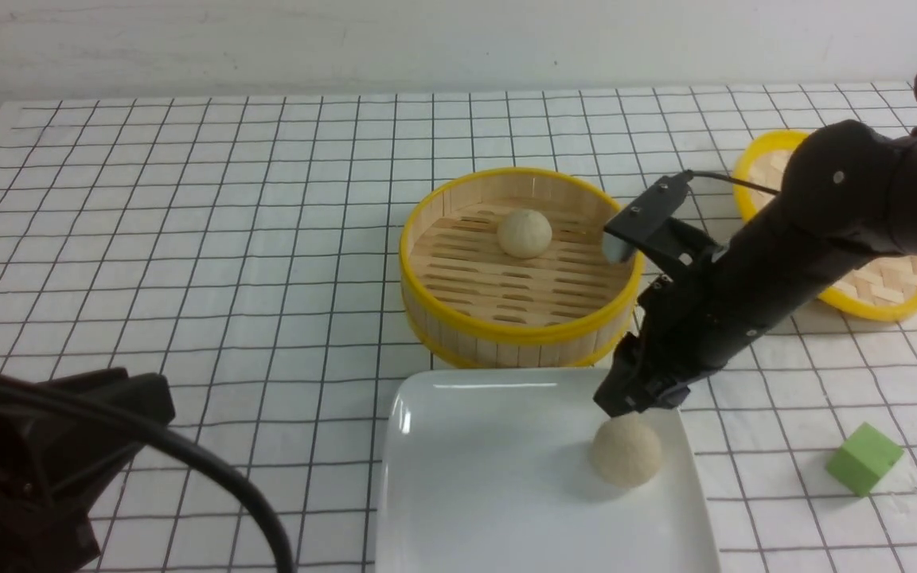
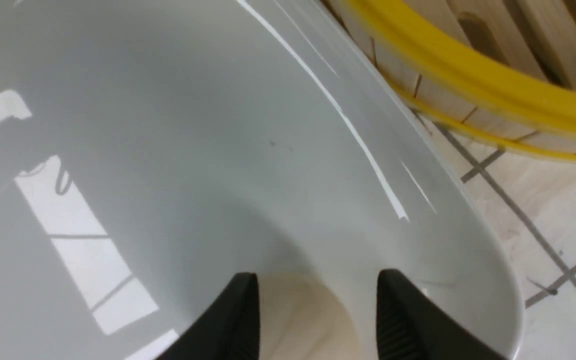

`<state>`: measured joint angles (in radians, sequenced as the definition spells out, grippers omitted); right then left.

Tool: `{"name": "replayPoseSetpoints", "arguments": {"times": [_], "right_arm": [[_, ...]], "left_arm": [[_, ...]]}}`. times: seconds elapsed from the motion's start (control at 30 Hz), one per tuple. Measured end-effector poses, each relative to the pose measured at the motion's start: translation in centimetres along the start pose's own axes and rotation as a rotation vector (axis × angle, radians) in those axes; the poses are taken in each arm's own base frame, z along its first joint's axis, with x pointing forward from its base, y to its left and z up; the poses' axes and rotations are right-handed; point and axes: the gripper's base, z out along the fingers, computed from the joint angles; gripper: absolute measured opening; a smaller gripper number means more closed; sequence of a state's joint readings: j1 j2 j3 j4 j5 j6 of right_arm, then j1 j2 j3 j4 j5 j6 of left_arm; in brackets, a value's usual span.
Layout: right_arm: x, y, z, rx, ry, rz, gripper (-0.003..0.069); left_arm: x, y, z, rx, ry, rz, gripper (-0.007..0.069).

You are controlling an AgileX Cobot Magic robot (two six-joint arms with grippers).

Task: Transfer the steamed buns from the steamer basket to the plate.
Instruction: Use the right arm to put the steamed stuffed bun into the plate, then use the left arm to grab the steamed stuffed bun that is closest to it

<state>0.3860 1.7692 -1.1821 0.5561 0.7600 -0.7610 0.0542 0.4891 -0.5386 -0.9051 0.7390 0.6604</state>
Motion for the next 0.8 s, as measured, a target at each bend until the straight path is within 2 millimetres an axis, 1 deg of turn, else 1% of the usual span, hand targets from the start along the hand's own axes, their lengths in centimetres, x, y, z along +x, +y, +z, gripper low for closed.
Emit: {"name": "replayPoseSetpoints", "arguments": {"times": [0.2,0.27,0.3,0.33,0.37,0.4,0.43,0.47,0.57,0.63,0.67,0.7,0.73,0.77,0.8], "right_arm": [[-0.9,1.3,-3.9,0.032,-0.103,-0.037,0.0333],[-1.3,2.7,-7.2,0.052,-0.194,-0.064,0.0333],[-1.3,3.2,-8.4,0.059,-0.225,-0.073,0.0333],[-1.3,3.3,-8.7,0.061,-0.232,-0.076,0.0333],[-1.3,4.2,-10.8,0.073,-0.286,-0.097,0.0333],[-1.1,4.9,-12.3,0.083,-0.322,-0.114,0.0333],[-0.9,5.7,-13.8,0.091,-0.355,-0.133,0.0333],[-0.4,6.6,-15.5,0.098,-0.382,-0.155,0.0333],[1.0,8.4,-18.9,0.126,-0.426,-0.186,0.0333],[2.0,9.1,-20.3,0.146,-0.421,-0.190,0.0333],[2.7,9.6,-21.1,0.155,-0.414,-0.182,0.0333],[3.3,9.9,-21.6,0.162,-0.403,-0.174,0.0333],[3.7,10.1,-21.9,0.169,-0.391,-0.166,0.0333],[3.8,10.2,-22.1,0.171,-0.391,-0.160,0.0333],[4.5,10.5,-22.5,0.173,-0.368,-0.147,0.0333]], "left_arm": [[-0.6,-0.1,0.3,0.026,-0.030,-0.015,0.0242],[-1.4,0.1,1.2,0.061,-0.005,-0.003,0.0242],[-1.7,0.3,1.8,0.072,0.015,-0.010,0.0242],[-1.8,0.3,1.9,0.079,0.019,-0.008,0.0242],[-2.3,0.6,2.8,0.099,0.049,-0.017,0.0242],[-2.8,0.8,3.4,0.116,0.072,-0.022,0.0242],[-3.3,1.0,4.0,0.130,0.091,-0.015,0.0242],[-4.1,1.3,5.0,0.161,0.130,0.003,0.0242],[-5.9,1.9,6.9,0.222,0.192,0.054,0.0242],[-6.8,2.2,7.9,0.255,0.223,0.072,0.0242],[-7.5,2.6,8.8,0.278,0.245,0.074,0.0242],[-7.9,2.6,9.1,0.291,0.253,0.080,0.0242],[-8.1,3.0,9.8,0.308,0.274,0.075,0.0242],[-8.2,3.1,9.9,0.307,0.276,0.075,0.0242],[-8.6,3.3,10.5,0.321,0.295,0.076,0.0242]]}}
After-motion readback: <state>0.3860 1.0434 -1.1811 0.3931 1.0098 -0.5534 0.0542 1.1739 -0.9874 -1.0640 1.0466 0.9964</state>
